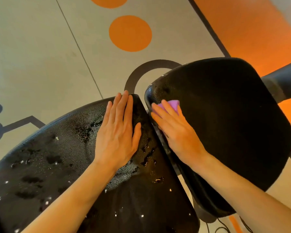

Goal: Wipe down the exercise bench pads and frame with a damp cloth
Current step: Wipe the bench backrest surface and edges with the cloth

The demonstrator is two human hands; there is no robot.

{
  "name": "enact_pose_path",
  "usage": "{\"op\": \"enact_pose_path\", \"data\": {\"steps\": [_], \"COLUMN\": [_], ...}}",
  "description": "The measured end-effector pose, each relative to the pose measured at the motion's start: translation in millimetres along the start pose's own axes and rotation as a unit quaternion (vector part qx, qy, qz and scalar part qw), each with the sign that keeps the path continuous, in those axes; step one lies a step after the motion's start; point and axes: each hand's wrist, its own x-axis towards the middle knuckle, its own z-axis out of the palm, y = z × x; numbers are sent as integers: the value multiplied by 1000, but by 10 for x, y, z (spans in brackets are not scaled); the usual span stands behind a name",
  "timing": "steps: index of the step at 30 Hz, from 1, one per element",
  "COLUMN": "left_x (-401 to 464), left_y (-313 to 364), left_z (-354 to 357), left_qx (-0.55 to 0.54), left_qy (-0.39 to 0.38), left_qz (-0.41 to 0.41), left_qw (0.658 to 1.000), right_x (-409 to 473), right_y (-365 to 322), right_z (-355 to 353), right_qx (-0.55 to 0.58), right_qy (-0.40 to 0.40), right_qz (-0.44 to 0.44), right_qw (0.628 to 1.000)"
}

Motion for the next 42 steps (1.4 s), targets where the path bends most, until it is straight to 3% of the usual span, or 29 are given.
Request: {"op": "enact_pose_path", "data": {"steps": [4, 9, 14, 16, 20, 23, 29, 42], "left_x": [3, 3, 9, 15, 18, 27, 18, 327], "left_y": [-4, 0, 24, 29, 38, 45, 25, 210], "left_z": [15, -8, -18, -27, -56, -62, -45, 16], "left_qx": [0, -2, 0, 5, 1, -4, -17, -35], "left_qy": [2, -4, -6, -9, -17, -17, -15, 9], "left_qz": [-3, -10, -13, -15, -21, -19, -22, -35], "left_qw": [1000, 1000, 1000, 1000, 1000, 1000, 1000, 999], "right_x": [704, -318, 732, 663, -252, 84, 415, 385], "right_y": [-8, -42, 159, 126, -34, 170, 203, 184], "right_z": [88, -17, -16, 35, 4, -12, 14, 51], "right_qx": [-8, 42, 99, 107, 102, 122, 204, 141], "right_qy": [47, 22, 73, 88, 49, 58, 126, 127], "right_qz": [39, 39, 106, 134, 83, 58, 127, 104], "right_qw": [998, 998, 987, 981, 990, 989, 963, 976]}}
